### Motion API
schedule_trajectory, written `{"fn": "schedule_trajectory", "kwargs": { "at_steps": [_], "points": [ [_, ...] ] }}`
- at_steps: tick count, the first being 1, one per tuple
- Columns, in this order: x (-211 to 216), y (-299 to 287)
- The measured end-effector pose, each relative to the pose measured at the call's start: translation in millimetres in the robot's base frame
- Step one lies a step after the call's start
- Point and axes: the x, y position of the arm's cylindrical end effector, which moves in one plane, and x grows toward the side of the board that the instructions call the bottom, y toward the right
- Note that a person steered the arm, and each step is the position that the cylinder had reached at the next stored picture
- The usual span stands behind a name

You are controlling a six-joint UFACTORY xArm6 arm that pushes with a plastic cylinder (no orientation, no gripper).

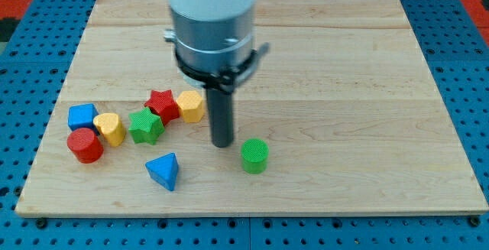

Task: Slide the red star towards right

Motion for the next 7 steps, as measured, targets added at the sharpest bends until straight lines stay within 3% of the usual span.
{"fn": "schedule_trajectory", "kwargs": {
  "at_steps": [2,3,4,5,7],
  "points": [
    [-136,-16],
    [-178,-61],
    [-174,-144],
    [-119,-155],
    [-43,-88]
  ]
}}
